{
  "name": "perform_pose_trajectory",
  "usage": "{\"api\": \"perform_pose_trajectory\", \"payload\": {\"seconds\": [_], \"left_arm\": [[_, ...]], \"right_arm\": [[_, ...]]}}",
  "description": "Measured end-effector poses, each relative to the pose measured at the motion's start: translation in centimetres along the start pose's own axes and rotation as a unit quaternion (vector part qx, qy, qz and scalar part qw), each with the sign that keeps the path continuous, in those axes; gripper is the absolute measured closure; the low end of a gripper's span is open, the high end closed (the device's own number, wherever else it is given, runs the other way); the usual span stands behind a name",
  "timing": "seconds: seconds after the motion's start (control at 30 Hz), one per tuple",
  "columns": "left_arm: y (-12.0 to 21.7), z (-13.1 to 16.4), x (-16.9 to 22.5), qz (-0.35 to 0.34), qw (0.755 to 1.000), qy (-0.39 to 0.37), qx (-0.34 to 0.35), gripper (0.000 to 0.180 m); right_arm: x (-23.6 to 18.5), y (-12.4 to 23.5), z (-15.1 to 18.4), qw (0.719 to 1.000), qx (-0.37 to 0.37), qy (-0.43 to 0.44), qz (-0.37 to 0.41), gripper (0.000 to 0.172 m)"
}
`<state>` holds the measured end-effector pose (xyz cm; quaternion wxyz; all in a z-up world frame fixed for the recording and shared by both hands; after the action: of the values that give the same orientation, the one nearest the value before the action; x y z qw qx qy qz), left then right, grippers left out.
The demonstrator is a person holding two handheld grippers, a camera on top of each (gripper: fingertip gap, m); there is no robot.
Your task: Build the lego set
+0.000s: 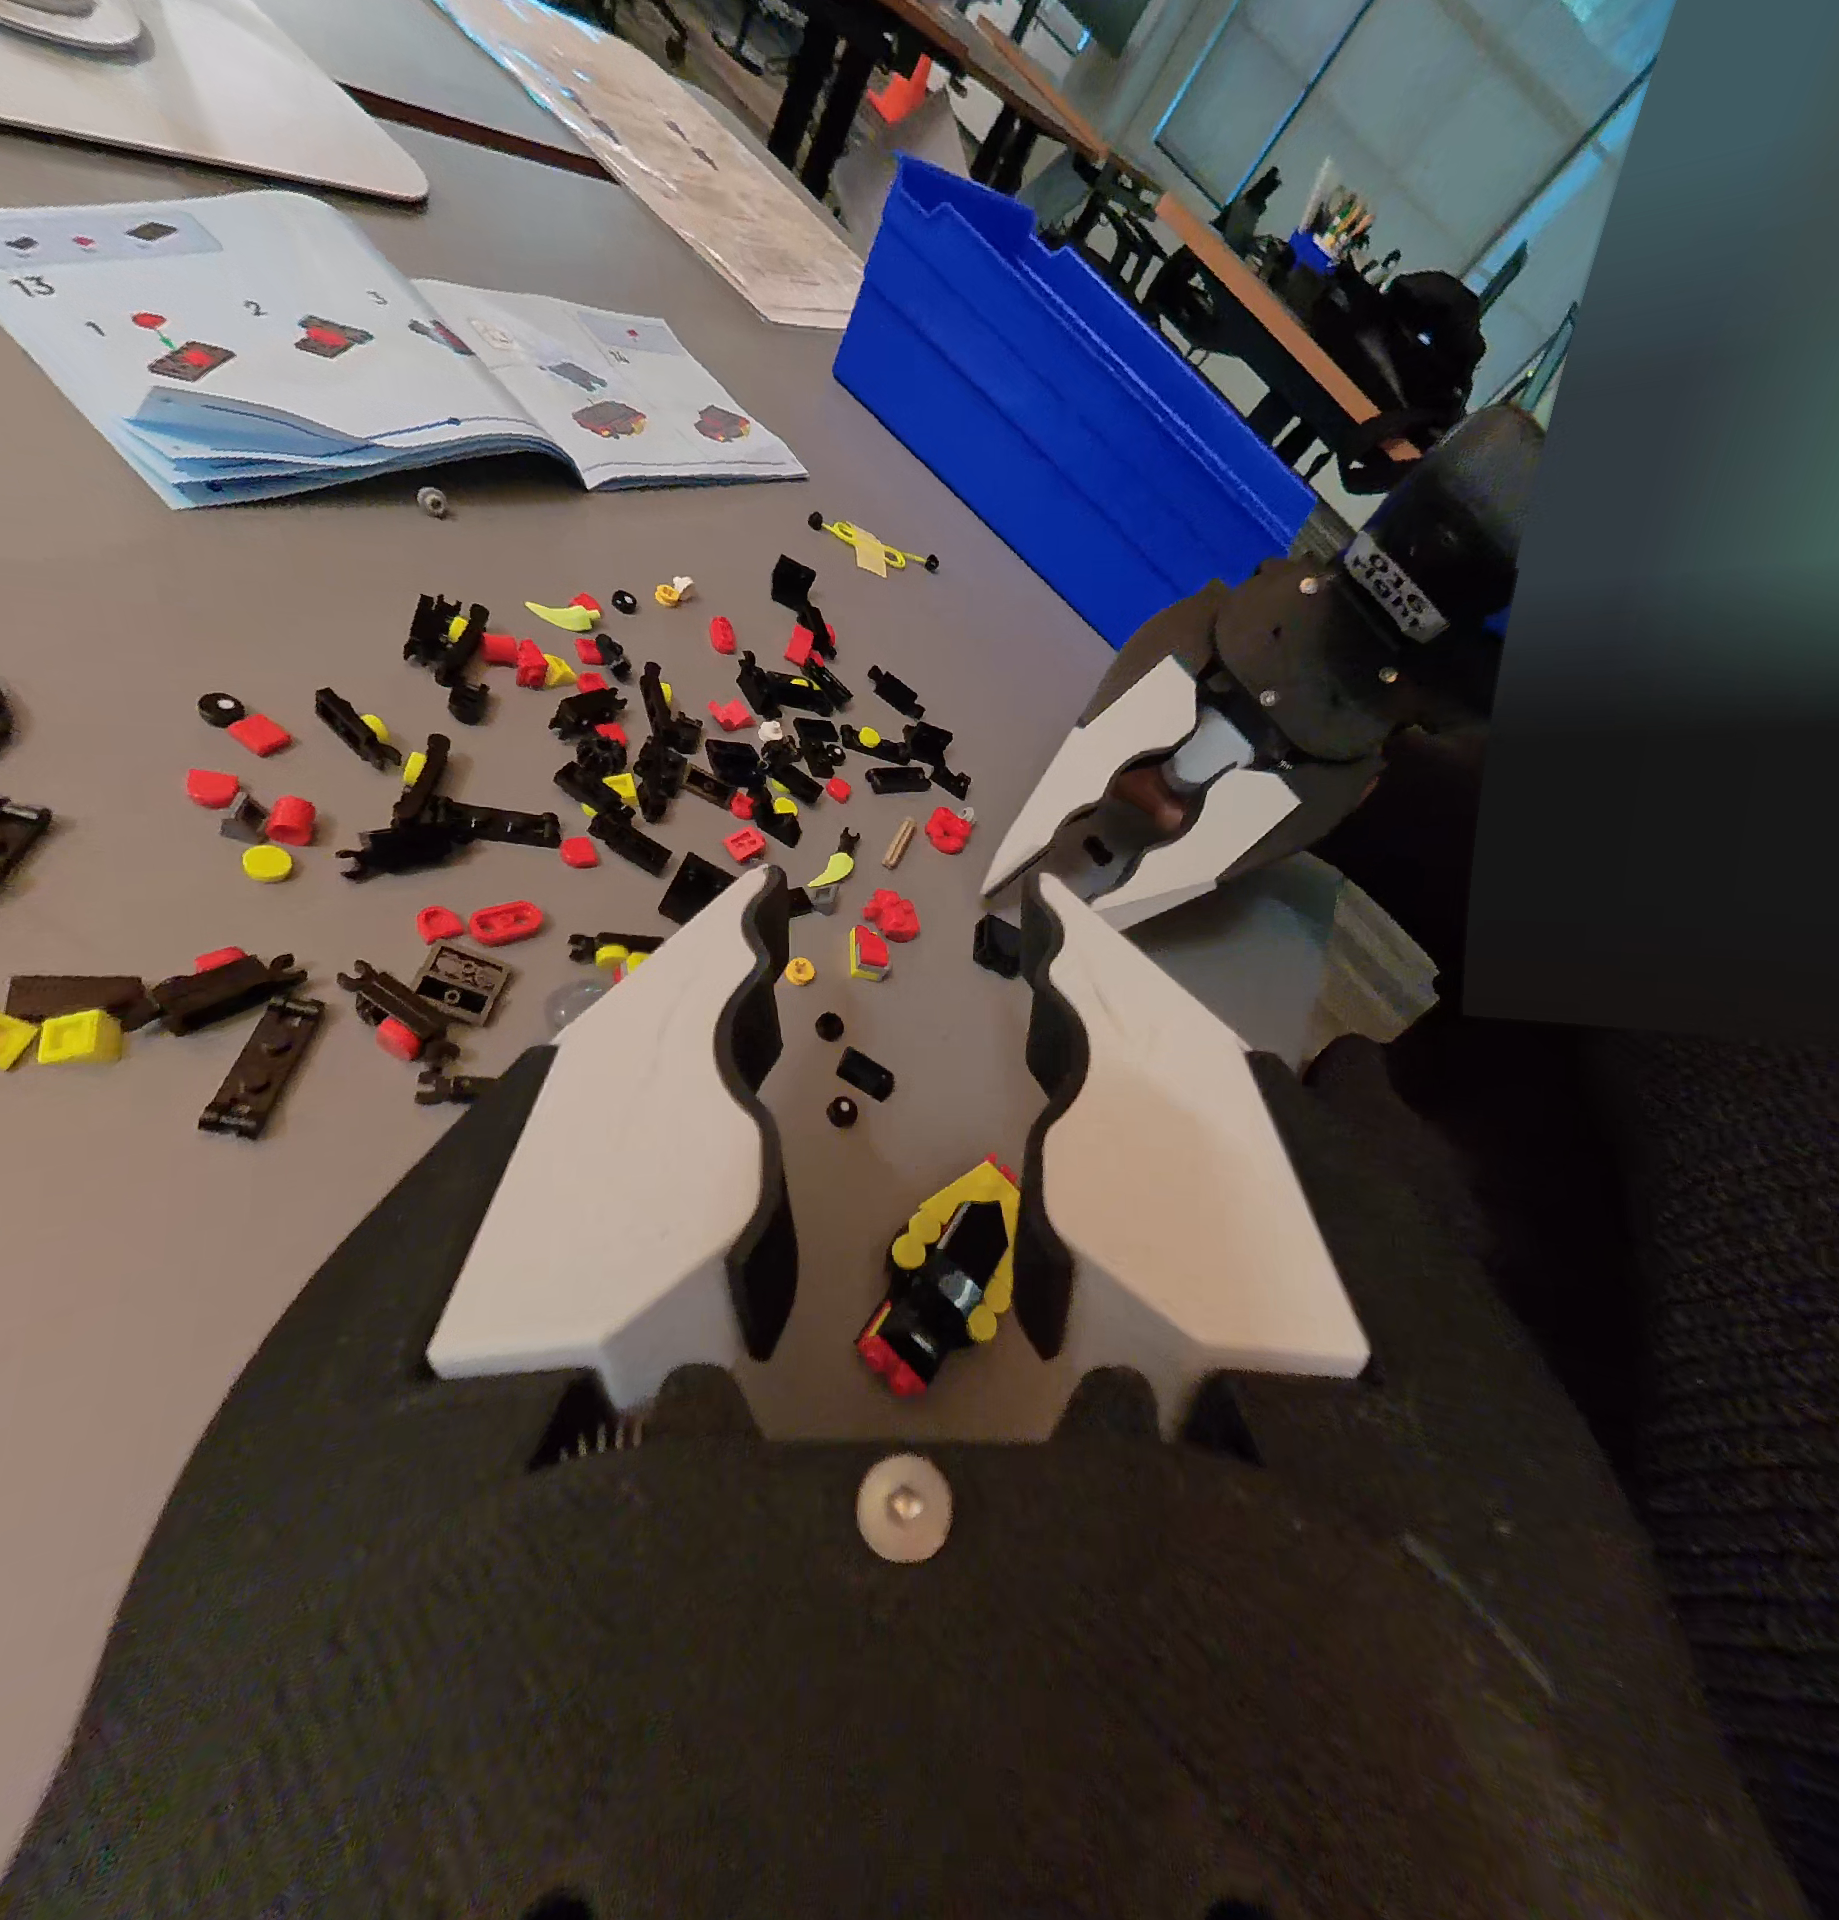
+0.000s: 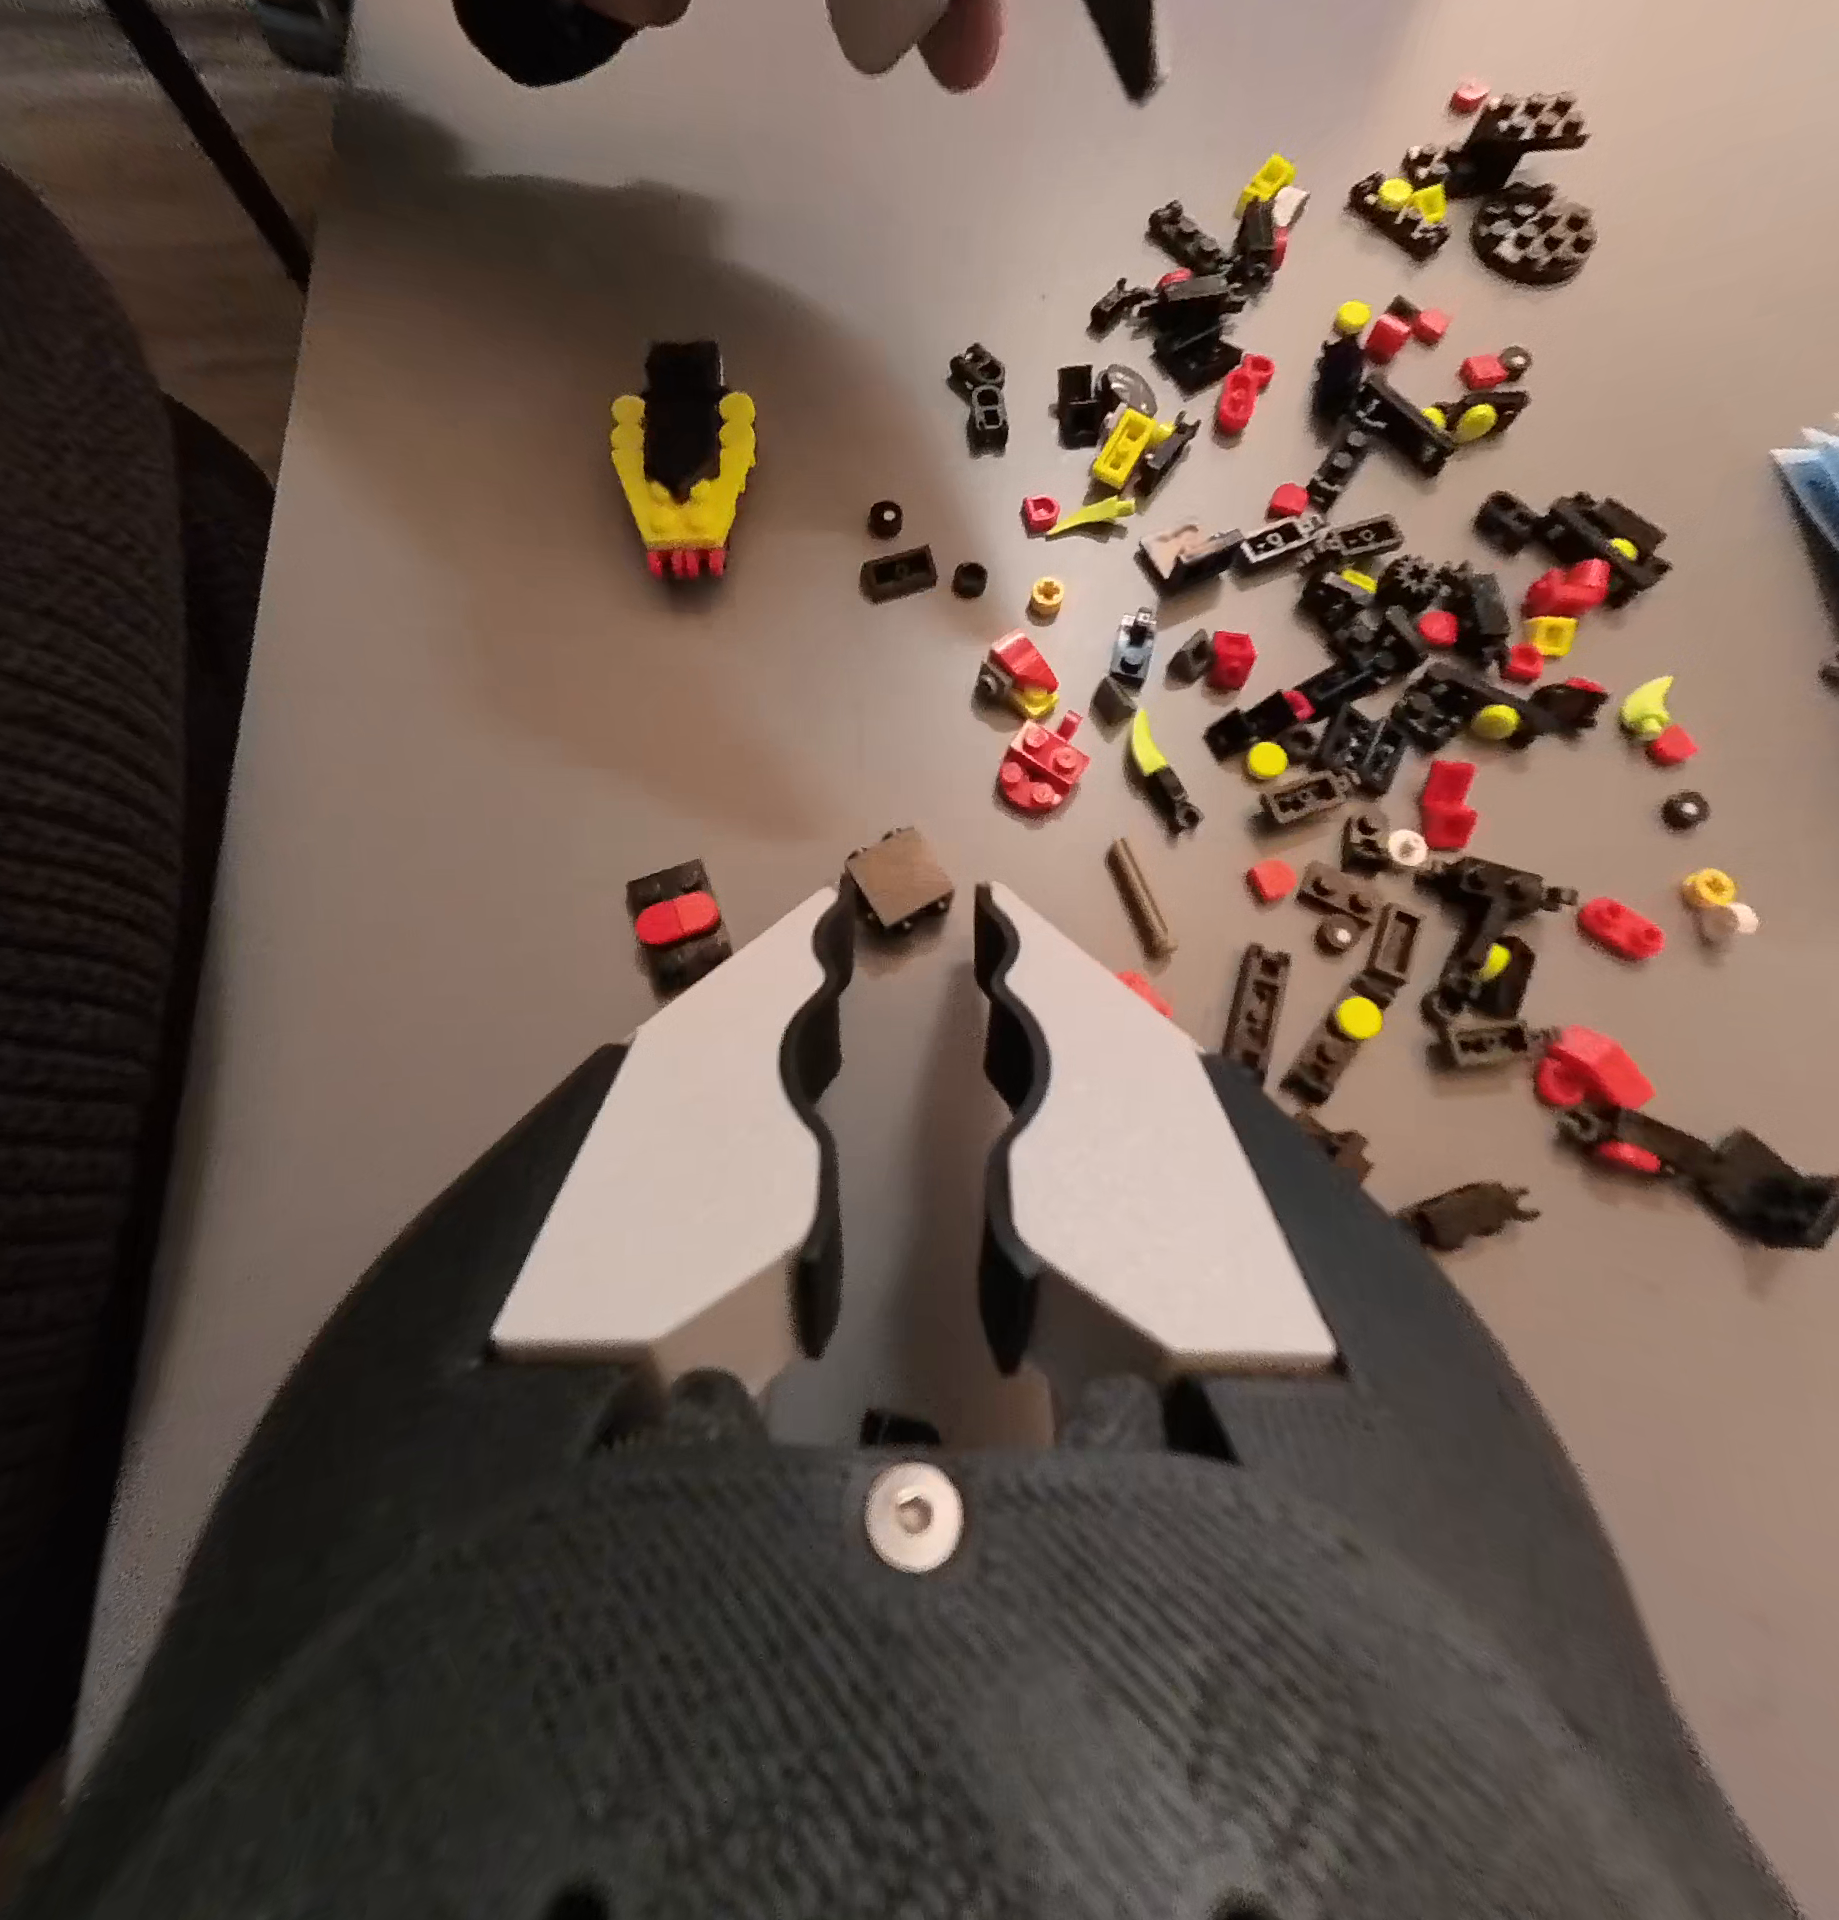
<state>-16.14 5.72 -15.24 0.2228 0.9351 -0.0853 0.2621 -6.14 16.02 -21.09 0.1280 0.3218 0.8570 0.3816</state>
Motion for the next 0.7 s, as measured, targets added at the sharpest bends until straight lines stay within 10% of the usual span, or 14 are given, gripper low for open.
{"api": "perform_pose_trajectory", "payload": {"seconds": [0.7], "left_arm": [[0.6,0.2,-0.6,0.005,0.999,0.030,0.010,0.135]], "right_arm": [[5.5,-0.2,-0.7,0.994,0.033,-0.072,0.069,0.153]]}}
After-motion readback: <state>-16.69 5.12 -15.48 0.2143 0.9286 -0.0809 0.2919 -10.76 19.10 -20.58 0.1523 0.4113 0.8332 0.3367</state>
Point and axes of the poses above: each gripper's, where its closed fingertips meet, y back along the fingers, z out of its underside, x = y × z across the jaws, the point moved 3 cm from there along y, back along the fingers, and after that the axes turned 6 degrees about -x, right-handed, at the moved point
